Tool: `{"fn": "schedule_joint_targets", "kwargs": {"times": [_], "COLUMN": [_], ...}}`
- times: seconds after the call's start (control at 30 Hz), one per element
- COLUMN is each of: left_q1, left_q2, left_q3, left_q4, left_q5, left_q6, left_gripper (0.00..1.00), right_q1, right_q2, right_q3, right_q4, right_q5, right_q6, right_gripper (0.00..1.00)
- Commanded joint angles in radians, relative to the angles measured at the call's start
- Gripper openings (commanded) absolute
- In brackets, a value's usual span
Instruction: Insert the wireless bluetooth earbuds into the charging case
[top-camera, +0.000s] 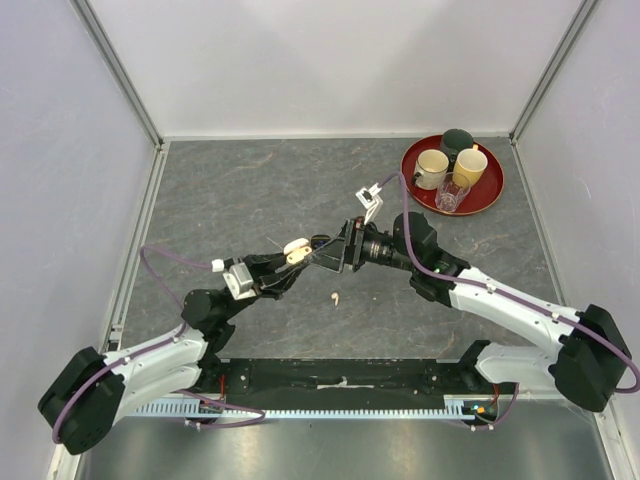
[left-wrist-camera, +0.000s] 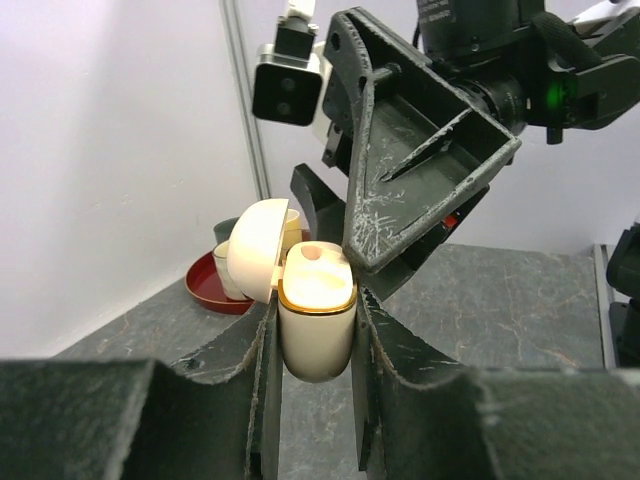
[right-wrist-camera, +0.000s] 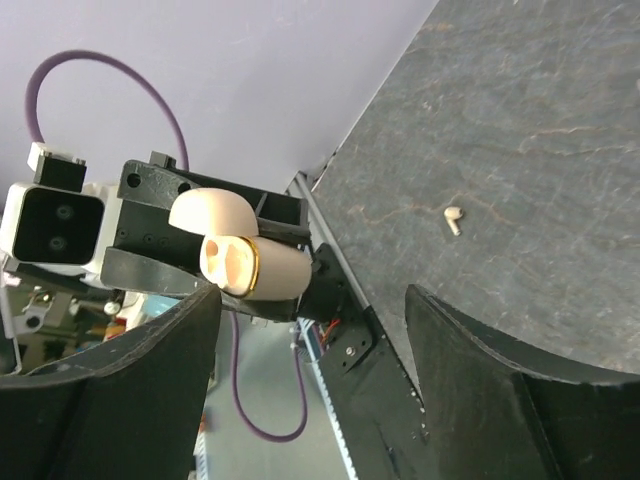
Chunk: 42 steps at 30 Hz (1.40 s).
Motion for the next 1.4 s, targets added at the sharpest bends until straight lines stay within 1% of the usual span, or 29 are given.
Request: {"fn": "schedule_joint_targets", "kwargs": {"times": [0.0,0.1,0.13,0.2,0.27,0.3,0.37,0.4,0.43,0.57,0.6,0.67,0.77,0.8,0.87,1.1,1.37], "left_q1": [-0.002,-0.004,-0.004,-0.002,-0.004,-0.004,-0.004,-0.004,-0.004,-0.004,-0.004,-0.002,-0.004,-0.004,-0.004,-0.004,-0.004], "left_q2": [-0.045,-0.082,-0.095,-0.150,-0.195,-0.251,-0.310,-0.367,-0.399,-0.513,-0.531,-0.568,-0.591,-0.594,-0.599,-0.599,-0.599], "left_q3": [-0.030,-0.058,-0.065,-0.085,-0.096,-0.108,-0.119,-0.119,-0.118,-0.095,-0.095,-0.101,-0.110,-0.110,-0.110,-0.112,-0.110], "left_q4": [0.203,0.182,0.153,0.118,0.050,0.024,-0.046,-0.074,-0.147,-0.299,-0.315,-0.330,-0.338,-0.343,-0.349,-0.355,-0.343], "left_q5": [-0.081,-0.113,-0.124,-0.159,-0.180,-0.199,-0.213,-0.210,-0.210,-0.171,-0.168,-0.156,-0.142,-0.141,-0.127,-0.118,-0.122], "left_q6": [0.023,0.031,0.052,0.066,0.088,0.098,0.109,0.118,0.122,0.142,0.142,0.138,0.125,0.120,0.117,0.117,0.114], "left_gripper": [0.02,0.02,0.02,0.02,0.02,0.02,0.02,0.02,0.02,0.02,0.02,0.02,0.02,0.02,0.02,0.02,0.02], "right_q1": [0.005,0.002,0.001,-0.002,-0.005,-0.010,-0.010,-0.012,-0.012,-0.006,0.007,0.028,0.067,0.079,0.093,0.151,0.177], "right_q2": [-0.069,-0.103,-0.113,-0.121,-0.144,-0.147,-0.137,-0.108,-0.086,0.057,0.108,0.155,0.222,0.247,0.271,0.371,0.425], "right_q3": [0.024,0.028,0.030,0.025,-0.007,-0.028,-0.040,-0.042,-0.036,0.010,0.028,0.047,0.070,0.079,0.084,0.125,0.137], "right_q4": [-0.056,-0.111,-0.136,-0.220,-0.292,-0.314,-0.396,-0.415,-0.456,-0.534,-0.544,-0.558,-0.565,-0.565,-0.562,-0.542,-0.527], "right_q5": [0.097,0.145,0.164,0.252,0.339,0.411,0.486,0.532,0.545,0.566,0.573,0.599,0.640,0.645,0.655,0.651,0.657], "right_q6": [-0.070,-0.116,-0.135,-0.146,-0.126,-0.120,-0.118,-0.122,-0.129,-0.175,-0.179,-0.190,-0.192,-0.192,-0.190,-0.179,-0.158], "right_gripper": [0.82,0.83,0.83,0.82,0.79,0.78,0.75,0.72,0.70,0.61,0.60,0.60,0.57,0.52,0.49,0.50,0.50]}}
